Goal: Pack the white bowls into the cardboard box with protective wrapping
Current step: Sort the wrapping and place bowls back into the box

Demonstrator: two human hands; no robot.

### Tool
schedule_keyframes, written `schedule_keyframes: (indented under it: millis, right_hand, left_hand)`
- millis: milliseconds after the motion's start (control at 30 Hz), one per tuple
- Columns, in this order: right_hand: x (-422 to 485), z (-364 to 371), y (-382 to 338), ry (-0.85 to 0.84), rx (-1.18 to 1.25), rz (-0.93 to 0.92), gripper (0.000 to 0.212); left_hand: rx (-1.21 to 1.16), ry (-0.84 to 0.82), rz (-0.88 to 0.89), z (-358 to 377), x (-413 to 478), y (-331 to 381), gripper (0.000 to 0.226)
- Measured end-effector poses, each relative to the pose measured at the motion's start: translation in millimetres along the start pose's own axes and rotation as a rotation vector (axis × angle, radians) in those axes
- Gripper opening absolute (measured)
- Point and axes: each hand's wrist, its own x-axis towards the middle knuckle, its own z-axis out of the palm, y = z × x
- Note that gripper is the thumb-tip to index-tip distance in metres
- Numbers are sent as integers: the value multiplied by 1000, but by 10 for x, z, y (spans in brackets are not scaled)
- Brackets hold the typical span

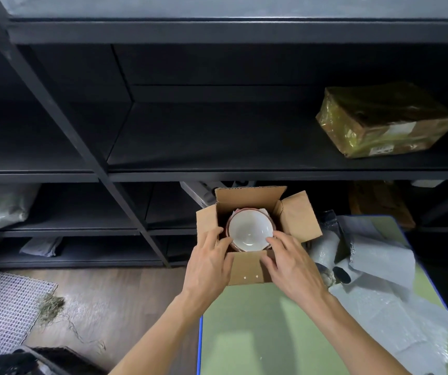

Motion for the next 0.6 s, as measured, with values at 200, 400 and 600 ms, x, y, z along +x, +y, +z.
schedule_keyframes:
  millis: [200, 400, 600]
  right_hand:
    - [-306, -53, -45, 20, 10, 23, 49]
    - [-528, -70, -75, 14, 28, 55, 53]
    - [-787, -59, -18, -16, 97, 134, 49]
  left_hand:
    - [-53, 28, 81, 34, -195, 56, 29]
    - [-82, 35, 167, 24, -315, 150, 31]
    - [-133, 25, 215, 57, -438, 321, 16]
